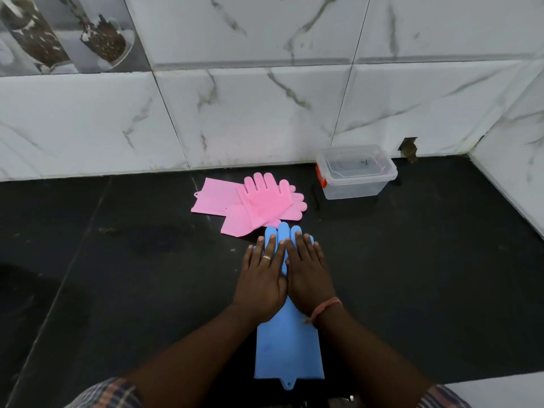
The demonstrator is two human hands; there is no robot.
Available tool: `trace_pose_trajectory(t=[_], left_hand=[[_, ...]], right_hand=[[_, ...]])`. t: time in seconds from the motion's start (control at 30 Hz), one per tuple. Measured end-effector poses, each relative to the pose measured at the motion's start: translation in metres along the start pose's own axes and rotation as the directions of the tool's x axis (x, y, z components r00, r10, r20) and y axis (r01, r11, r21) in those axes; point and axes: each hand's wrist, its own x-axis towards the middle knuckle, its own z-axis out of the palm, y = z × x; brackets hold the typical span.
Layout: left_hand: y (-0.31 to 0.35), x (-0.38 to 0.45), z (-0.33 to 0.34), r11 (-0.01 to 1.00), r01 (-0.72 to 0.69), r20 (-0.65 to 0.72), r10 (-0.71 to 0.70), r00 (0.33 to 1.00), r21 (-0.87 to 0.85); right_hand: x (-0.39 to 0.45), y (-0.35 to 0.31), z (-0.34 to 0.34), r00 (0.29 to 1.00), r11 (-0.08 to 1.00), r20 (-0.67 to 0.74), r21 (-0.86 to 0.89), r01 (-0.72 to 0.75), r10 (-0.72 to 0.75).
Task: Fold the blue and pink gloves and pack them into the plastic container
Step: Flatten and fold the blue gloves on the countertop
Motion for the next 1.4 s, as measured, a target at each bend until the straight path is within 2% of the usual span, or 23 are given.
trace_pose_trajectory(t=[0.07, 0.17, 0.4, 0.7, 0.87, 1.03, 1.17, 1.27, 1.4], left_hand=[[-0.004, 0.011, 0.005, 1.000, 0.004, -0.004, -0.004, 1.000, -0.017], [-0.013, 0.012, 0.021, 0.999, 0.020, 0.001, -0.020, 1.000, -0.043], [-0.019, 0.014, 0.035, 0.999, 0.012, -0.020, -0.013, 1.000, -0.053], [-0.017, 0.012, 0.031, 1.000, -0.003, -0.017, 0.003, 1.000, -0.013], [-0.018, 0.010, 0.022, 1.000, 0.000, 0.030, 0.000, 1.000, -0.006], [-0.021, -0.038, 0.000, 0.986, -0.073, -0.094, 0.059, 0.994, -0.148], [-0.022, -0.099, -0.006, 0.951, -0.161, -0.048, 0.154, 0.987, -0.265], [-0.024, -0.122, -0.010, 0.945, -0.120, -0.019, 0.120, 0.993, -0.306], [-0.029, -0.118, -0.021, 0.937, -0.083, 0.051, 0.106, 0.993, -0.338]], right_hand=[[0.010, 0.006, 0.003, 0.998, 0.999, 0.047, 0.040, 0.035, -0.037], [0.014, 0.011, 0.012, 0.997, 0.996, 0.039, 0.065, 0.068, -0.070], [0.016, 0.011, 0.020, 0.998, 0.997, -0.021, 0.033, 0.066, -0.065], [0.013, 0.012, 0.022, 0.999, 0.999, 0.025, 0.001, 0.032, -0.032], [0.012, 0.011, 0.015, 0.998, 0.999, 0.051, 0.027, 0.046, -0.047], [-0.022, 0.017, -0.001, 0.997, 0.990, 0.012, 0.114, 0.079, -0.081], [-0.083, 0.027, -0.010, 0.982, 0.948, -0.049, 0.258, 0.188, -0.182], [-0.114, 0.028, -0.008, 0.972, 0.935, 0.033, 0.284, 0.213, -0.232], [-0.116, 0.032, -0.013, 0.963, 0.940, 0.050, 0.238, 0.245, -0.264]])
